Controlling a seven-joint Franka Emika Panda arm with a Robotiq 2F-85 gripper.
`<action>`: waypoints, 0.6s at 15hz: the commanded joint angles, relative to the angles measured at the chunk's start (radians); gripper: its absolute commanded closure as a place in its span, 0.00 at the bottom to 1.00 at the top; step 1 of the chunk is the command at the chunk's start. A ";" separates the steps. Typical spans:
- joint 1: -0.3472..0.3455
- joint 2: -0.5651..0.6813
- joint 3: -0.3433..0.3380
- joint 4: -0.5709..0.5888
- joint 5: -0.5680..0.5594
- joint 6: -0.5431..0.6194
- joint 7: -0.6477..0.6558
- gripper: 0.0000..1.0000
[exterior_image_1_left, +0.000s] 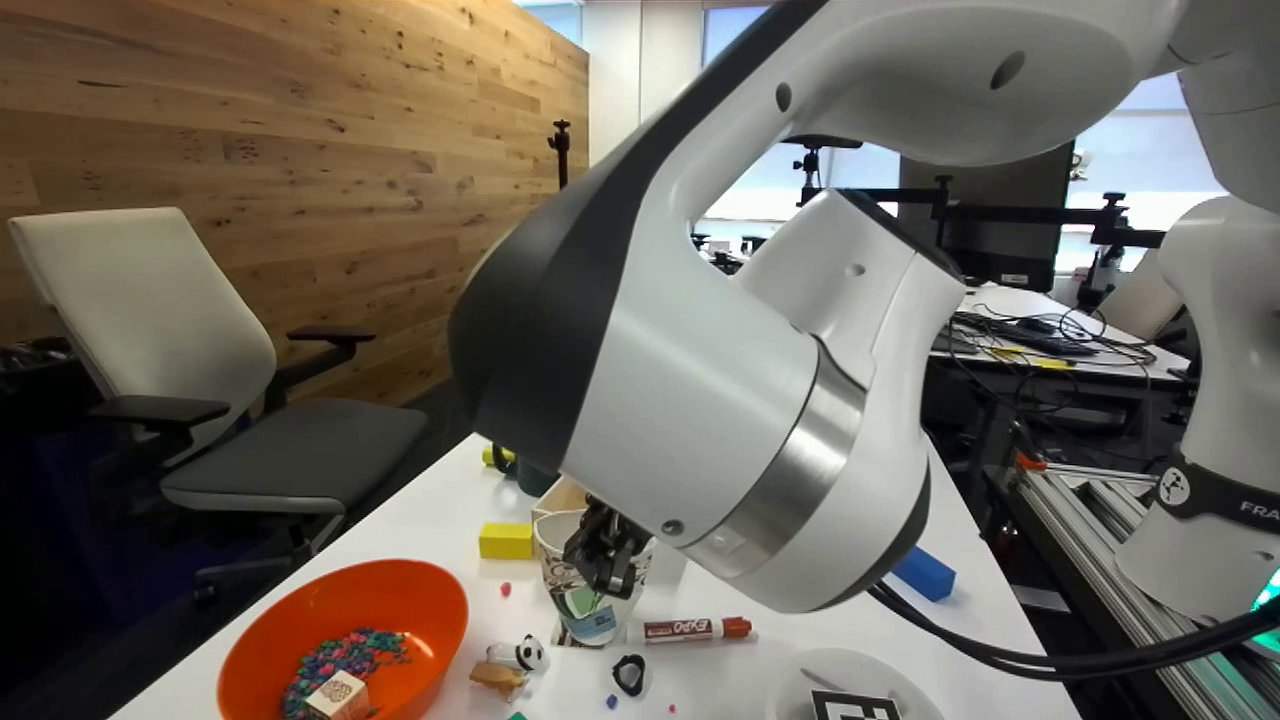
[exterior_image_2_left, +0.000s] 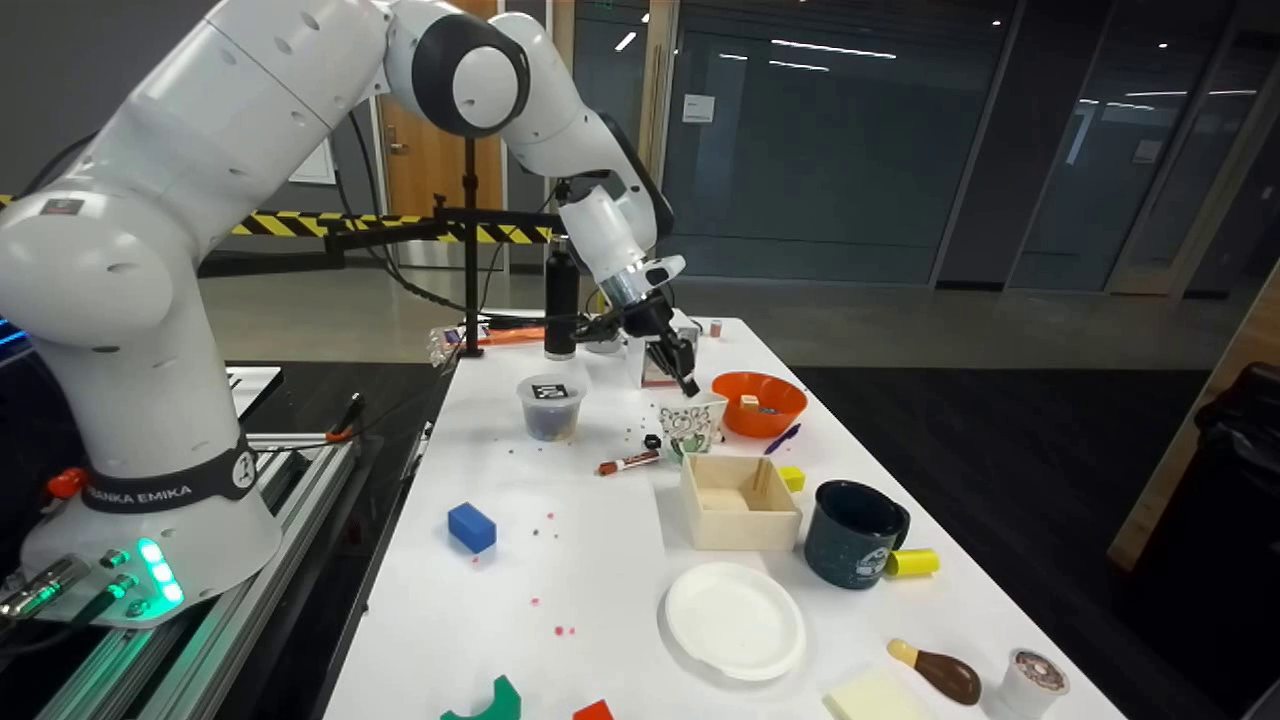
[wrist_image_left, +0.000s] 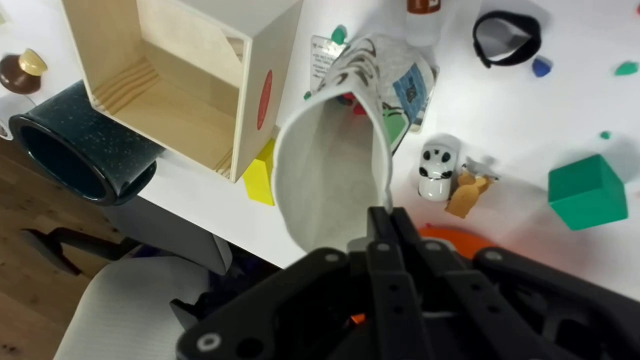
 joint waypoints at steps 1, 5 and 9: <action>0.008 0.013 0.005 0.034 -0.039 0.029 0.018 0.64; 0.004 -0.054 0.043 0.062 0.055 0.119 -0.055 0.36; -0.046 -0.151 0.151 0.082 0.204 0.176 -0.061 0.08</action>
